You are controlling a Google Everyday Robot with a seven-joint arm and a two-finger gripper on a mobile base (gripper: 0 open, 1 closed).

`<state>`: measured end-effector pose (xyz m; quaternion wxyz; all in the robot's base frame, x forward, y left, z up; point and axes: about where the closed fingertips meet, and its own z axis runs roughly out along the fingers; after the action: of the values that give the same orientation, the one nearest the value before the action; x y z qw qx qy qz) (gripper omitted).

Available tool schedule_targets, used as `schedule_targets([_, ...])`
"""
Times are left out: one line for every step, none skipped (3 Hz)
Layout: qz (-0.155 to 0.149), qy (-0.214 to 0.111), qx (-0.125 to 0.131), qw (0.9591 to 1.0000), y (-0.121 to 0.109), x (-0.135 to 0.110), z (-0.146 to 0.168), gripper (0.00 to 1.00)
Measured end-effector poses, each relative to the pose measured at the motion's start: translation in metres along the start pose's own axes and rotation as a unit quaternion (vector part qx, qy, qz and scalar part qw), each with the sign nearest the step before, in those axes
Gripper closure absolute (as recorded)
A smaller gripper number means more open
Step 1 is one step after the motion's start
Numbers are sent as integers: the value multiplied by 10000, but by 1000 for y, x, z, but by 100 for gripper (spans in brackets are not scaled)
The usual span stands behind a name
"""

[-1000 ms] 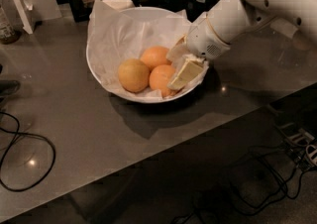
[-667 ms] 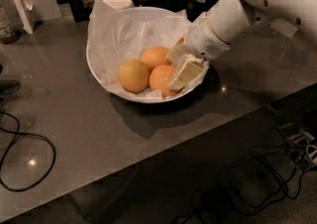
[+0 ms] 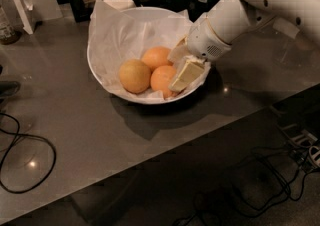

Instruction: Pick orange from white bowl

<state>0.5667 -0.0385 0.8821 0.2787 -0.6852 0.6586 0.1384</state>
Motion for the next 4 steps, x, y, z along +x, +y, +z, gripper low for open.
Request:
schedule_targets([42, 49, -57, 10000, 0, 2, 2, 40])
schedule_targets([140, 175, -211, 9995, 2, 7, 7, 30])
schedule_targets([140, 175, -211, 9995, 2, 7, 7, 32])
schedule_targets([142, 174, -214, 9995, 2, 7, 7, 41])
